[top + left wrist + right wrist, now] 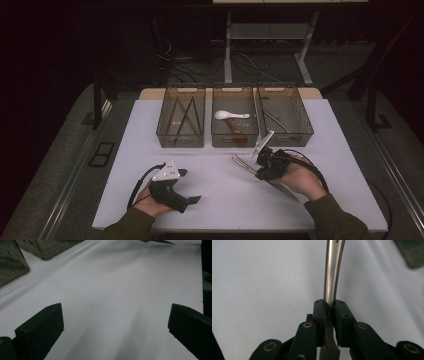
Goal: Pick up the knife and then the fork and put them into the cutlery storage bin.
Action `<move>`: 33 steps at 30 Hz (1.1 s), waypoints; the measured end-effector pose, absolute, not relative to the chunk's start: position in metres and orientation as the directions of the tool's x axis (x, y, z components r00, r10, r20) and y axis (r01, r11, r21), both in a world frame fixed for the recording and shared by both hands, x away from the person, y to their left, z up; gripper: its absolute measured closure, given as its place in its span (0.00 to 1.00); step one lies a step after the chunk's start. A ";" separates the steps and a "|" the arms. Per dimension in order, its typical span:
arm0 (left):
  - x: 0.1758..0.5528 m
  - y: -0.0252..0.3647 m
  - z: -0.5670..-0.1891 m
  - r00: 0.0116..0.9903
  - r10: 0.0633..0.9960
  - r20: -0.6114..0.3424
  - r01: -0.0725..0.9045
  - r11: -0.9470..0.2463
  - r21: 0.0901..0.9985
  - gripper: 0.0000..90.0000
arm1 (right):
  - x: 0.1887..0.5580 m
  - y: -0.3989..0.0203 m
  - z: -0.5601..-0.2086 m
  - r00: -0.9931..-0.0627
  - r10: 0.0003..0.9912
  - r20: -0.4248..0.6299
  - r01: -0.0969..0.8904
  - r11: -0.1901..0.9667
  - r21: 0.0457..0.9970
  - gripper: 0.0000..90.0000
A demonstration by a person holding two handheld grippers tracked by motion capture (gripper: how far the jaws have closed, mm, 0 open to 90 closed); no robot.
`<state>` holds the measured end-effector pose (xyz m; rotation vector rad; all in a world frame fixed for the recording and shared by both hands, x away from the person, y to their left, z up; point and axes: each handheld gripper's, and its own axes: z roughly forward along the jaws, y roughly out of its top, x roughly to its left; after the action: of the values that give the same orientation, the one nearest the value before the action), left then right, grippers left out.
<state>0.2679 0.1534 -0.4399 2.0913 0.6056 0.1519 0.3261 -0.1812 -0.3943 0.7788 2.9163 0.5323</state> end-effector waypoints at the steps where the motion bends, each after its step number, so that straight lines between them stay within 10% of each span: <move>1: 0.268 0.153 -0.440 0.871 0.476 -0.122 0.362 -0.453 0.815 0.00 | 0.328 -0.185 -0.393 -0.864 0.504 0.020 0.476 0.801 0.364 0.89; 33: 0.269 0.154 -0.440 0.870 0.477 -0.128 0.366 -0.448 0.816 0.00 | 0.396 -0.301 -0.308 -0.609 0.788 0.086 0.501 0.298 0.813 0.89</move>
<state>0.2687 0.1539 -0.4402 2.0861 0.6101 0.1473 0.3964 -0.3007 -0.3076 1.1634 2.2416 1.2197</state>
